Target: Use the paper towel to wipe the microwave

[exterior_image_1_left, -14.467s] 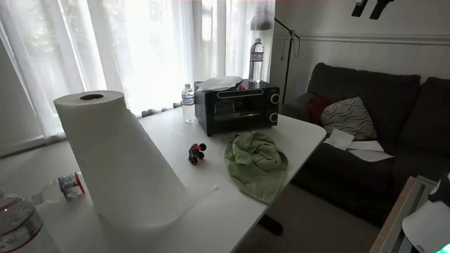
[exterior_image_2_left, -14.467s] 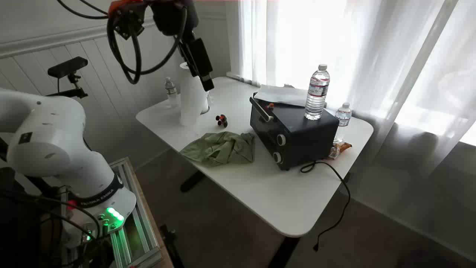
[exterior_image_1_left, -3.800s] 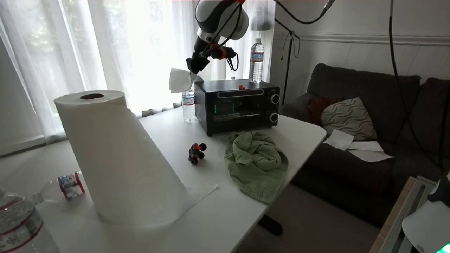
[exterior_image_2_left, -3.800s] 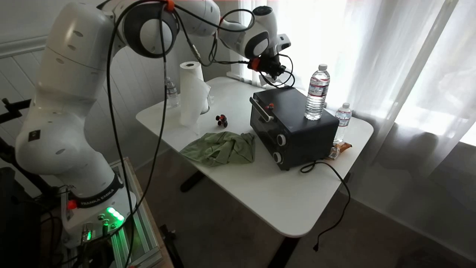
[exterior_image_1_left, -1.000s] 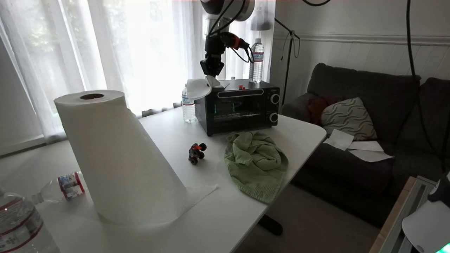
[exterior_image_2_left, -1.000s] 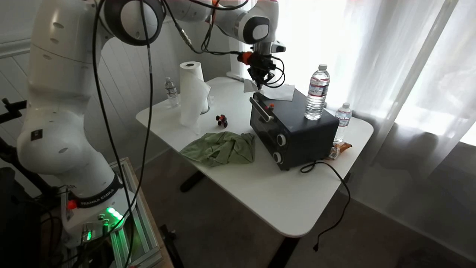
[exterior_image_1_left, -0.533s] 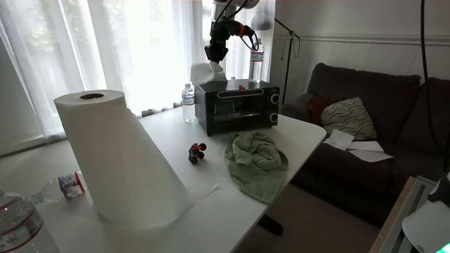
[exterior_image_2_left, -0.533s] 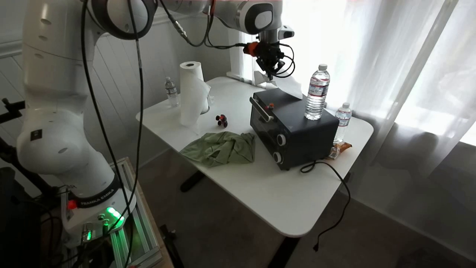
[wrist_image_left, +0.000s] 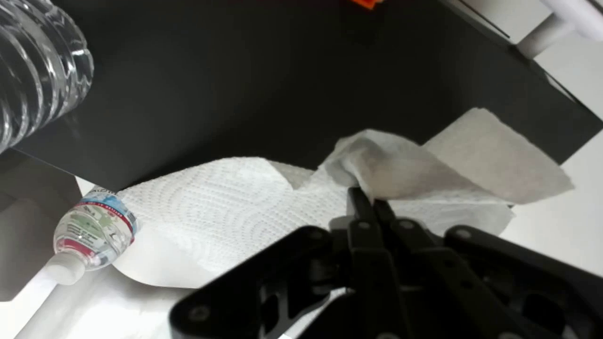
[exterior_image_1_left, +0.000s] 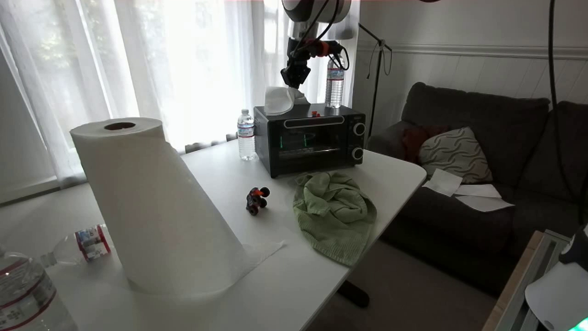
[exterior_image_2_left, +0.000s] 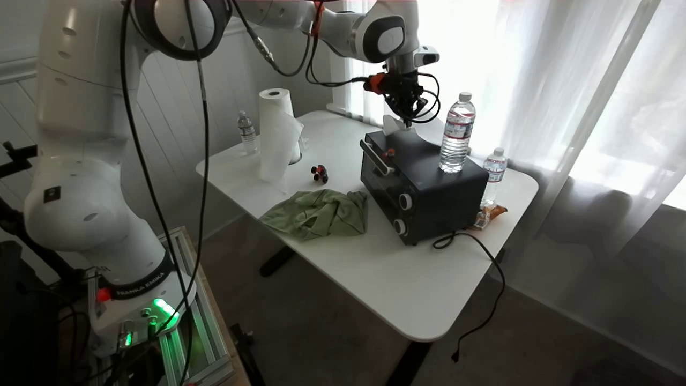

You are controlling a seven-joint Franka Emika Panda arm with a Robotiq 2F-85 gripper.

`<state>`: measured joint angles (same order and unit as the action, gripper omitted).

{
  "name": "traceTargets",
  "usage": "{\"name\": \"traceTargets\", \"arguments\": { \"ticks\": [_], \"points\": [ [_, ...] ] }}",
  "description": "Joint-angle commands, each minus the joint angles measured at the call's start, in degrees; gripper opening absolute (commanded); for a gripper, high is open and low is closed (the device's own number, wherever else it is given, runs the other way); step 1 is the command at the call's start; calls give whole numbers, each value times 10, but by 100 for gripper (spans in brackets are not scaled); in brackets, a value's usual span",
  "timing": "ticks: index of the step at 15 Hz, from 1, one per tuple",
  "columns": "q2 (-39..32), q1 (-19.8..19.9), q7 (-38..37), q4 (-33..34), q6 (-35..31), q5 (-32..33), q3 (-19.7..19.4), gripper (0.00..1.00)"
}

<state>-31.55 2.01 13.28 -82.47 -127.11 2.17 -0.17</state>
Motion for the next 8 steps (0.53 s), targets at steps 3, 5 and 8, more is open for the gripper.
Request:
{"name": "traceTargets", "arguments": {
  "ticks": [3,5,8],
  "points": [
    [-12,-5,-24,-13,-3,20,-6,3],
    [-16,-6,-23,-14,1,18,-3,3],
    [-22,-8,-20,-14,6,16,0,2]
  ]
}}
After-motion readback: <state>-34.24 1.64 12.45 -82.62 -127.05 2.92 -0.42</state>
